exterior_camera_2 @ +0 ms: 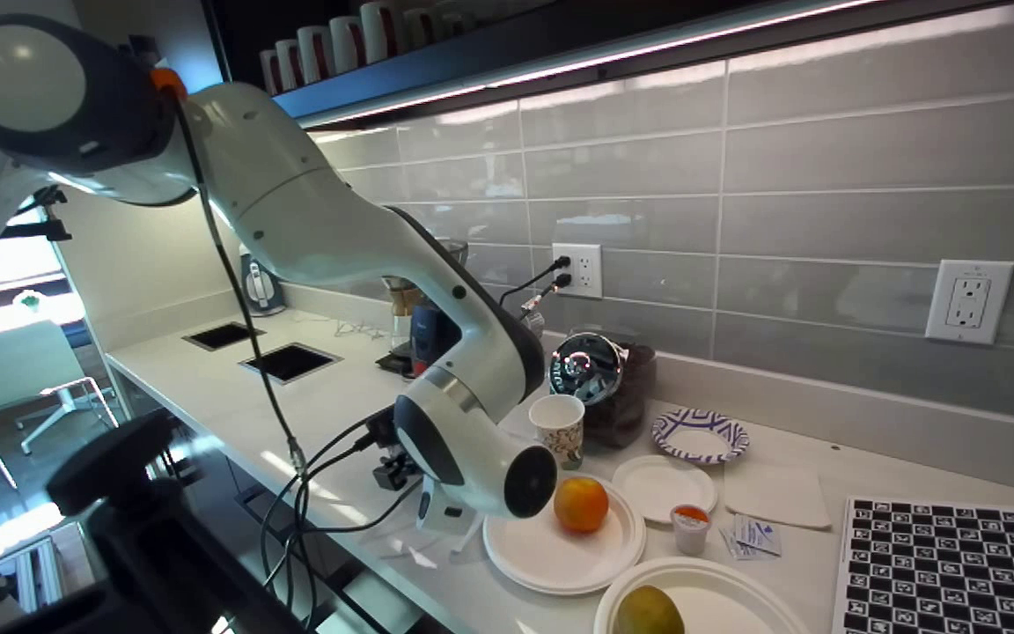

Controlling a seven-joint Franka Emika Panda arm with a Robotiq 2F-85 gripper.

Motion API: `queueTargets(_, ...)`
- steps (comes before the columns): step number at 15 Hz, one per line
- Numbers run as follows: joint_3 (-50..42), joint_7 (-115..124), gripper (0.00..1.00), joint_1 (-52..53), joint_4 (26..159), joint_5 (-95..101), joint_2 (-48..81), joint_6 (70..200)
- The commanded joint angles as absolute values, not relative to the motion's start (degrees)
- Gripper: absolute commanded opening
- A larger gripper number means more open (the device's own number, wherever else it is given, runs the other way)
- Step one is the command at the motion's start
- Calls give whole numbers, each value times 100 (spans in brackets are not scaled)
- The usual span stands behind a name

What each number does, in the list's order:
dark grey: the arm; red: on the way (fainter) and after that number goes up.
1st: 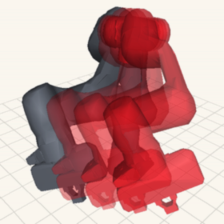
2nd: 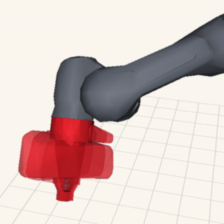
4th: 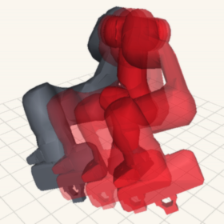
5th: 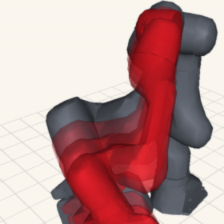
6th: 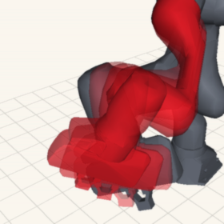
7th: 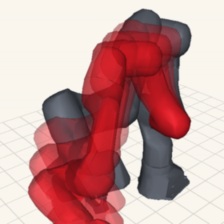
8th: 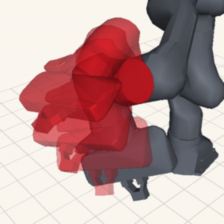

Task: Put the cup on the countertop

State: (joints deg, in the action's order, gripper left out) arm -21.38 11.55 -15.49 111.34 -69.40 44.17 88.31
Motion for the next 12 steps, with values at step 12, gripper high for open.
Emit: queueTargets(12, -1977, 546, 100, -789, 13269, -4076, 1566, 12255)
